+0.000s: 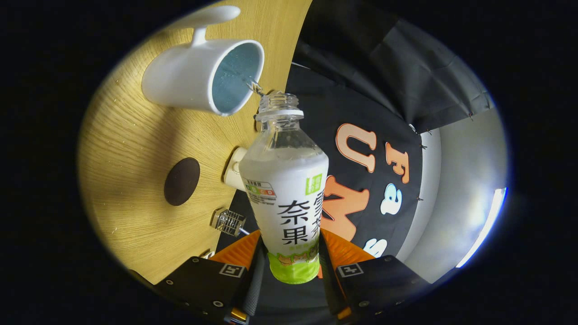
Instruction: Take the bottle from table, then pour the juice into the cup, finally place the bottle on the coaster
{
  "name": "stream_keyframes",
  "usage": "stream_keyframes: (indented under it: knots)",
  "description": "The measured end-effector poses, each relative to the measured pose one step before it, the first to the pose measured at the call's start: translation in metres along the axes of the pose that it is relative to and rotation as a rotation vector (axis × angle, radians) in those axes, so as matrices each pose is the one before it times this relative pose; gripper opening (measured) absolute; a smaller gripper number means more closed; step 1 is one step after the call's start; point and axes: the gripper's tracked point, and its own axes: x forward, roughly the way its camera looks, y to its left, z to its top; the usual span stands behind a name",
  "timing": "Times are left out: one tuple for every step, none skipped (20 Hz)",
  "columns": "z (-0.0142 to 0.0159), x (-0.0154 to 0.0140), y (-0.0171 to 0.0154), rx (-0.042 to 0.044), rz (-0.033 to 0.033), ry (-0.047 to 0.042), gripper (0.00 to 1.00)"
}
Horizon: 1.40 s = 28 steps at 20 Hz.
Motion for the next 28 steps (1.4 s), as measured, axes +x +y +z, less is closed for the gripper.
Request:
stream_keyframes:
  knots:
    - [0.00201,0.00028,0.0002,-0.0073,0.00042,-0.00738,0.6]
    - [0.00191,0.00083,0.00085,-0.00698,0.00035,-0.00677,0.59]
    - [0.00163,-0.00089,-0.0001,-0.00586,-0.00072,-0.0018,0.59]
    - [-0.00046,0.00083,0.00099,-0.00168,-0.00116,0.0003,0.59]
    - [-0.00028,-0.00028,-0.00111,-0.00339,-0.00029,0.0025,0.59]
    - [-0.00201,0.00117,-0.00121,-0.00772,-0.00475,0.00259,0.59]
    - [0.00004,0.00028,-0.00196,-0.00783,-0.00408,0.00105,0.59]
    - [-0.00047,0.00082,-0.00031,-0.0067,-0.00181,-0.00026,0.59]
    - [0.00104,-0.00002,-0.00149,-0.00665,-0.00287,-0.00473,0.59]
    - [-0.00019,0.00126,-0.00167,-0.00638,-0.0023,-0.0026,0.6]
    - [0.00041,-0.00025,-0.00198,-0.00146,-0.00395,-0.00073,0.59]
    - [-0.00046,0.00095,-0.00044,-0.00186,-0.0006,-0.00005,0.59]
    - [0.00029,0.00038,-0.00097,-0.00704,-0.00265,-0.00158,0.59]
    - [-0.00001,0.00131,-0.00137,-0.0114,-0.00424,-0.00304,0.59]
    - [0.00109,0.00048,-0.00061,-0.01095,-0.00343,-0.00326,0.6]
    - [-0.00168,0.00154,0.00058,-0.01068,0.00369,-0.0019,0.59]
    - [0.0006,0.00005,0.00113,-0.00574,0.00173,-0.00439,0.59]
    - [0.00197,-0.00034,0.00111,-0.00193,-0.00011,-0.00627,0.59]
    - [0.00273,-0.00027,-0.00021,-0.00715,-0.00258,-0.00884,0.59]
    - [0.00226,0.00085,-0.00382,-0.01156,-0.00697,-0.00771,0.59]
    - [0.001,0.00048,-0.00332,-0.01019,-0.00796,-0.00516,0.59]
    - [-0.00131,0.00182,-0.00244,-0.01154,-0.00569,-0.0043,0.59]
    - [0.0002,0.00044,-0.00204,-0.01094,-0.00416,-0.00323,0.59]
    - [-0.00033,0.00058,0.0005,-0.00746,0.00402,-0.00343,0.59]
    - [0.00098,0.00018,-0.00175,-0.01079,-0.00358,-0.0058,0.59]
    - [-0.00018,0.00088,-0.00309,-0.01615,-0.00648,-0.00804,0.59]
    - [0.00073,0.00007,-0.00304,-0.01475,-0.00647,-0.00435,0.59]
    - [-0.00086,0.0005,-0.00114,-0.00922,-0.00463,-0.00555,0.59]
